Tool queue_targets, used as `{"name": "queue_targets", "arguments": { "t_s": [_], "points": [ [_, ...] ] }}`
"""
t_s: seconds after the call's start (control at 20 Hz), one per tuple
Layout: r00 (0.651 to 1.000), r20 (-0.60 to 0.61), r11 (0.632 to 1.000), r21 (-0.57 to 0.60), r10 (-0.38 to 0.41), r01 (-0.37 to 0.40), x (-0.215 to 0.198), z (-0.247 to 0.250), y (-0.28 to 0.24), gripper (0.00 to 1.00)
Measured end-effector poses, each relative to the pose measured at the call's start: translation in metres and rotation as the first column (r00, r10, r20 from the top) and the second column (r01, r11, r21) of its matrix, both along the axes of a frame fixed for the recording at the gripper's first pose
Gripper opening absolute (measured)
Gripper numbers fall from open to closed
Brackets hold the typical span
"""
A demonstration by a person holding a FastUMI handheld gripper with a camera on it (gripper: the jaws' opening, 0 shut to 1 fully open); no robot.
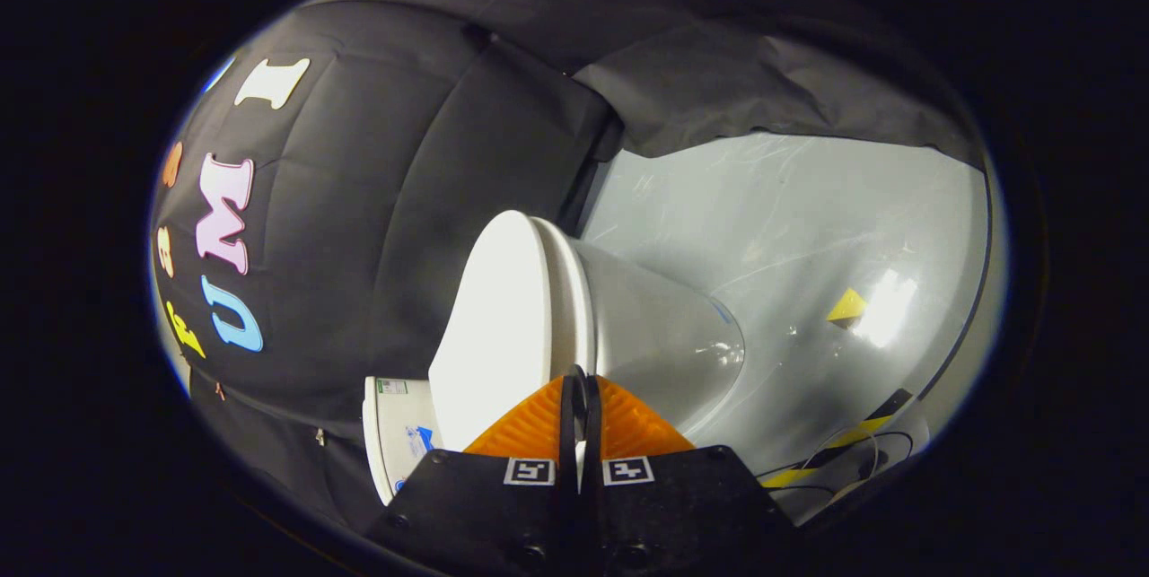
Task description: Open the toilet lid.
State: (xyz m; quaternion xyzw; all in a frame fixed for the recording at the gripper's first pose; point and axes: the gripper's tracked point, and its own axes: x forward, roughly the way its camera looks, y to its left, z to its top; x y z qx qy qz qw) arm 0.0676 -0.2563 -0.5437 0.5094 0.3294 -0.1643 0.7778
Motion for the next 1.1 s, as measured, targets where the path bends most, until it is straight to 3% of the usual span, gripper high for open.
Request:
{"name": "queue_targets", "arguments": {
  "t_s": [0.2,0.45,0.9,1.1],
  "points": [
    [0.999,0.017,0.991,-0.125,0.048,-0.046,0.007,0.043,0.011,0.05],
    [0.99,0.095,0.952,-0.299,0.102,-0.07,0.022,0.117,0.041,0.05],
    [0.93,0.159,0.761,-0.628,0.331,-0.163,0.056,0.242,0.154,0.05],
    [0.908,0.172,0.71,-0.684,0.382,-0.169,0.061,0.271,0.192,0.05]
  ]
}}
